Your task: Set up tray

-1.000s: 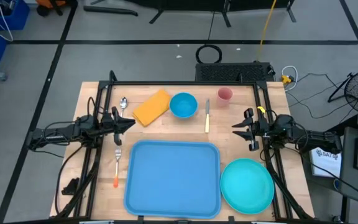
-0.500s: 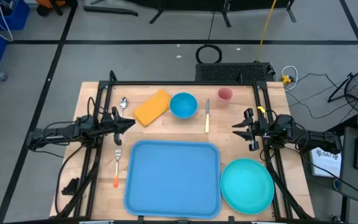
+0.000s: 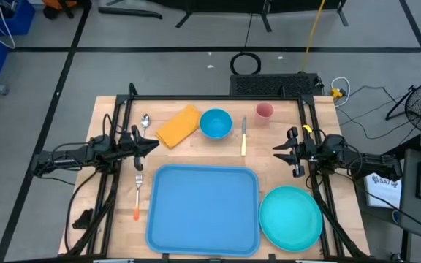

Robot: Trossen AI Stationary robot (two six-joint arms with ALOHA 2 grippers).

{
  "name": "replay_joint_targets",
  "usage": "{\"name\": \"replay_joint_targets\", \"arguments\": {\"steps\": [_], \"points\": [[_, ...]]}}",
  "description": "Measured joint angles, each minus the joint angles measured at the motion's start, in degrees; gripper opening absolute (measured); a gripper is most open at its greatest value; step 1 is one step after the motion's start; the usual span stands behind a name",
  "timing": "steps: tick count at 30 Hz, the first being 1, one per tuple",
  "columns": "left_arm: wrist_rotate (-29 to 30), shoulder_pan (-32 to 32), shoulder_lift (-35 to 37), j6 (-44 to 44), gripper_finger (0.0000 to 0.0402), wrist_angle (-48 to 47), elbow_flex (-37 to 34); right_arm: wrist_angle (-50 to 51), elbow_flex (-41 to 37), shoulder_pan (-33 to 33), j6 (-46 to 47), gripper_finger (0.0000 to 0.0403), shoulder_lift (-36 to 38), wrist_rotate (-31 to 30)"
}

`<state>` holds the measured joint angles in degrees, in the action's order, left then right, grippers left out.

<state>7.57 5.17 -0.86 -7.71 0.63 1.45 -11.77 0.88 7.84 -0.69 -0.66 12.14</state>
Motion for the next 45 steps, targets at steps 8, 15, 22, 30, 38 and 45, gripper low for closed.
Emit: {"name": "replay_joint_targets", "arguments": {"steps": [8, 15, 22, 30, 38, 45], "points": [[0.00, -0.01, 0.02, -0.01, 0.0047, 0.01, 0.00, 0.00, -0.02, 0.00, 0.00, 0.0100, 0.00, -0.09], [0.00, -0.02, 0.02, 0.00, 0.0047, 0.00, 0.00, 0.36, 0.00, 0.02, -3.87, 0.0100, 0.00, -32.99], [-0.02, 0.00, 0.02, -0.02, 0.0047, 0.02, 0.02, -0.17, -0.02, 0.02, -4.67, 0.0100, 0.00, -54.71], [-0.02, -0.01, 0.02, -0.02, 0.0047, 0.02, 0.00, -0.13, -0.02, 0.02, -4.72, 0.0100, 0.00, -55.60], [-0.02, -0.02, 0.02, -0.01, 0.0047, 0.00, 0.00, -0.13, -0.02, 0.02, -4.72, 0.0100, 0.00, -55.60], [-0.02, -0.01, 0.02, -0.02, 0.0047, 0.02, 0.00, -0.13, -0.02, 0.02, -4.70, 0.0100, 0.00, -55.60]]}}
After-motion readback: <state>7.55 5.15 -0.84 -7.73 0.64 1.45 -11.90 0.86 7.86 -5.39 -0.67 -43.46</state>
